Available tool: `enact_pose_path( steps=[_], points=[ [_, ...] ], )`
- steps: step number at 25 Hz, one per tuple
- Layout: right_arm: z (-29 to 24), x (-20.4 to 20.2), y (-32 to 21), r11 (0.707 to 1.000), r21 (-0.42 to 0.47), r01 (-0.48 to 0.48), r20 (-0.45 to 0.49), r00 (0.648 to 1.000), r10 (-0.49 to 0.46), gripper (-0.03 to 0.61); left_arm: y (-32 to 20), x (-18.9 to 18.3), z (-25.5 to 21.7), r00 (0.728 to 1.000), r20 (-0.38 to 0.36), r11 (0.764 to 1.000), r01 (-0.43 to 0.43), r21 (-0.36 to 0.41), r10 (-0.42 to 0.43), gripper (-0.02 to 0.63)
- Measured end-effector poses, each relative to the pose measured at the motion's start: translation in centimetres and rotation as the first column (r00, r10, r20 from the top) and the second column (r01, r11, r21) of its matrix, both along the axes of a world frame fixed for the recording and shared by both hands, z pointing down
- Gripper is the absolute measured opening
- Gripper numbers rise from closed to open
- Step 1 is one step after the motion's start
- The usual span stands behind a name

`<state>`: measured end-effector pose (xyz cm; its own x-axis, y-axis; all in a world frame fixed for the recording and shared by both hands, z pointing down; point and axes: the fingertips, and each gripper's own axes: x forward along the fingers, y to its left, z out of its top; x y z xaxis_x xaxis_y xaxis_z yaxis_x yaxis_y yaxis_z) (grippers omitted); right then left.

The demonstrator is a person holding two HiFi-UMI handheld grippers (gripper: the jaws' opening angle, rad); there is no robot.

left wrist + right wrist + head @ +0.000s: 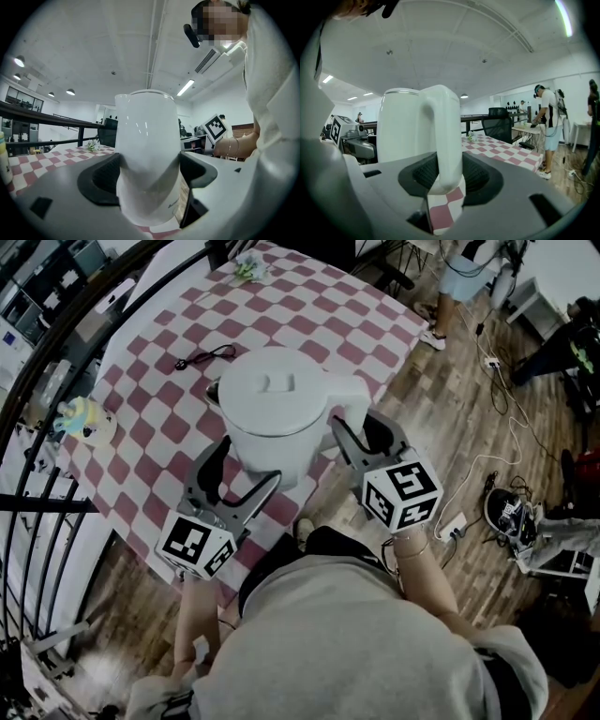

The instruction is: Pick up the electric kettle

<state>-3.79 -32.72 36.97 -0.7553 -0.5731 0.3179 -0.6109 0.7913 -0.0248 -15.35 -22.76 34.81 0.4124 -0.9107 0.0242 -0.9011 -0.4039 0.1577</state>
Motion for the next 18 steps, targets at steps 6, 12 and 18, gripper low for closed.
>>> enact_pose_path(
  steps=[6,12,18],
  points=[
    [0.05,0.11,0.1,1.0,0.001,-0.014,0.003,1.0,0.014,0.15,-0.04,0.01,-0.07,1.0,0.006,1.0,-0.01,0.005,0.01,0.407],
    [0.08,0.14,0.07,1.0,0.001,-0.029,-0.001,1.0,0.029,0.149,-0.22,-0.09,-0.16,1.0,0.005,1.0,-0.02,0.01,0.02,0.407],
    [0.04,0.12,-0.07,0.999,0.011,-0.032,-0.014,0.999,0.033,0.149,-0.47,-0.15,0.07,1.0,0.003,1.0,-0.026,0.006,0.026,0.407]
  ],
)
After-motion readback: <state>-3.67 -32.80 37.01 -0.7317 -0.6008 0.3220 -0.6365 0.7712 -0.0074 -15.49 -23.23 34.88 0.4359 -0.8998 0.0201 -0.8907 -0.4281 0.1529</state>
